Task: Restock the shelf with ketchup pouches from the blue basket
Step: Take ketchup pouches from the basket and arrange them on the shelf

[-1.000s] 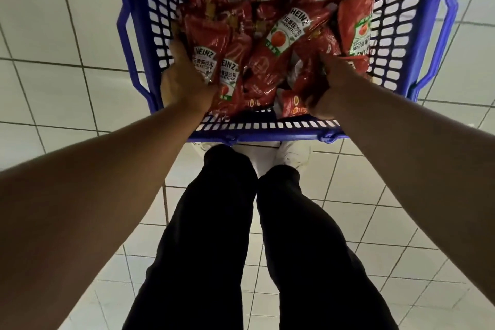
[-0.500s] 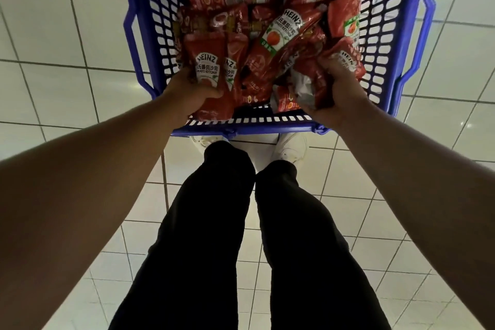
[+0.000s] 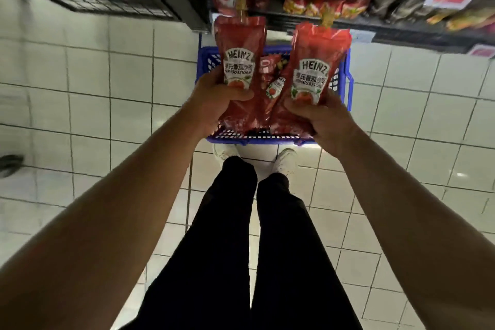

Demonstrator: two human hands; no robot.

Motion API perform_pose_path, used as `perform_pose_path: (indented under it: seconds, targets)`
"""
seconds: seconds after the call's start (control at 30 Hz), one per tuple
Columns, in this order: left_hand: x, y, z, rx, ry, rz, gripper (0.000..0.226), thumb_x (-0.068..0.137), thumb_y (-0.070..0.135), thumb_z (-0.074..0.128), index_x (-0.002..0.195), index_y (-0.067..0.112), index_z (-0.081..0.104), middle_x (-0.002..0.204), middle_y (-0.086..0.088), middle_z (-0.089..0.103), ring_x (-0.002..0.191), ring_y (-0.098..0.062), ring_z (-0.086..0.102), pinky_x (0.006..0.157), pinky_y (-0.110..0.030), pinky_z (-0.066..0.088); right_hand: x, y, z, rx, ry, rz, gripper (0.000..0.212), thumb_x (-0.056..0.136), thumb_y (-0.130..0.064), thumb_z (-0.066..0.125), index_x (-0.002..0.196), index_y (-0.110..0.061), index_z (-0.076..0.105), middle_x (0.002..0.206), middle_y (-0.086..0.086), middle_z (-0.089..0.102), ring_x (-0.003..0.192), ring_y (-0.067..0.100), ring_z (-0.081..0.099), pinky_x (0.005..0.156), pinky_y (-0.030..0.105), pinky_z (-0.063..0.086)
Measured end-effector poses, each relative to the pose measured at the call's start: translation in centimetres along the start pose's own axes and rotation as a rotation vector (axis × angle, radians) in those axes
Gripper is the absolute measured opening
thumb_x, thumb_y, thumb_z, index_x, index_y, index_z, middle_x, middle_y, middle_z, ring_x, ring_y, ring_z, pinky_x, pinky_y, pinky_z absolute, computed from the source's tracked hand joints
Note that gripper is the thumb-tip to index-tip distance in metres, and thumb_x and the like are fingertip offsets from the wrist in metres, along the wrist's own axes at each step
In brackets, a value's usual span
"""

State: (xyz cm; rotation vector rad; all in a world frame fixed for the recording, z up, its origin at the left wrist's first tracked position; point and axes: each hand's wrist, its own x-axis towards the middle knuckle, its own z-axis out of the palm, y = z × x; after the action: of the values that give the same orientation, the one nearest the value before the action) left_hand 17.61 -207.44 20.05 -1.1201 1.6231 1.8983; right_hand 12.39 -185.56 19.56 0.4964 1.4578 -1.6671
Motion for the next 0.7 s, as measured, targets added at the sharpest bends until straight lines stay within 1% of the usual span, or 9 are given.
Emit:
perform_pose_path:
  seconds: [0.1,0.2,0.27,0.37,0.4,0.47,0.57,0.63,0.7]
  targets:
    - [-5.8,5.4,-0.1,-0.013,-0.026,0.115,0.060,0.063,0.001,0.082,0.118,0.015,0.064,0.111,-0.011,0.075,0.104,-0.033,0.072,0.095,-0.054,0.055,-4.6,-6.3,1.7,-0.056,-0.067,-0.175,0.028,0.073,-0.001,0.080,0.092,-0.022,0.078,0.096,0.007,0.077,0.091,0.026,0.074,0.087,0.044,0.059]
    - [-12.2,10.7,-0.3,-0.023,-0.034,0.259,0.053,0.072,-0.010,0.077,0.119,0.008,0.062,0.110,-0.015,0.074,0.100,-0.031,0.073,0.087,-0.046,0.059,-10.0,-12.3,3.5,-0.096,-0.057,-0.273,0.017,0.079,-0.022,0.079,0.095,-0.028,0.079,0.101,0.002,0.078,0.095,0.023,0.073,0.086,0.041,0.059]
    - [-16.0,14.0,-0.3,-0.031,-0.021,0.349,0.051,0.073,-0.016,0.074,0.120,0.000,0.061,0.104,-0.016,0.074,0.093,-0.029,0.073,0.079,-0.039,0.060,-13.4,-15.7,4.5,-0.134,-0.063,-0.316,0.024,0.079,-0.037,0.078,0.102,-0.029,0.078,0.107,0.004,0.077,0.097,0.024,0.074,0.084,0.040,0.060]
    - [-22.1,19.1,-0.3,-0.042,0.009,0.459,0.049,0.078,-0.018,0.069,0.123,-0.001,0.058,0.093,-0.008,0.074,0.078,-0.017,0.072,0.065,-0.028,0.059,-19.0,-21.0,5.9,-0.223,-0.086,-0.408,0.029,0.078,-0.047,0.076,0.102,-0.032,0.077,0.105,0.003,0.077,0.096,0.022,0.074,0.083,0.038,0.060]
    - [-23.8,20.9,-0.3,-0.023,0.008,0.500,0.044,0.081,-0.015,0.068,0.120,0.001,0.060,0.090,-0.004,0.074,0.076,-0.015,0.071,0.063,-0.026,0.058,-20.6,-22.7,6.4,-0.251,-0.094,-0.453,0.028,0.078,-0.049,0.076,0.100,-0.033,0.077,0.103,0.000,0.078,0.094,0.019,0.075,0.079,0.035,0.059]
    - [-26.9,23.9,-0.2,0.019,-0.010,0.581,0.031,0.087,-0.007,0.067,0.112,0.012,0.065,0.090,0.001,0.076,0.079,-0.013,0.071,0.066,-0.025,0.058,-23.4,-25.8,7.1,-0.287,-0.104,-0.548,0.027,0.076,-0.051,0.075,0.097,-0.034,0.077,0.099,-0.003,0.078,0.090,0.014,0.074,0.074,0.027,0.058]
    - [-31.1,28.0,0.0,0.121,0.018,0.707,0.020,0.095,0.018,0.069,0.104,0.036,0.069,0.099,0.006,0.077,0.087,-0.011,0.074,0.061,-0.023,0.056,-27.4,-30.3,8.4,-0.329,-0.113,-0.674,0.024,0.077,-0.052,0.075,0.096,-0.039,0.076,0.097,-0.008,0.078,0.089,0.008,0.074,0.071,0.020,0.056]
    - [-33.0,30.2,0.1,0.152,0.046,0.787,0.016,0.092,0.034,0.071,0.105,0.043,0.068,0.105,0.009,0.076,0.095,-0.010,0.074,0.074,-0.031,0.058,-29.5,-33.0,9.4,-0.354,-0.119,-0.761,0.019,0.079,-0.053,0.072,0.095,-0.042,0.076,0.093,-0.012,0.077,0.084,0.003,0.073,0.066,0.015,0.054]
    - [-34.6,32.4,0.0,0.167,0.055,0.858,0.024,0.087,0.047,0.072,0.110,0.044,0.067,0.110,0.011,0.076,0.101,-0.009,0.073,0.084,-0.036,0.056,-31.2,-35.5,10.5,-0.362,-0.142,-0.831,0.019,0.083,-0.051,0.071,0.098,-0.040,0.076,0.096,-0.011,0.078,0.087,0.005,0.073,0.069,0.016,0.055]
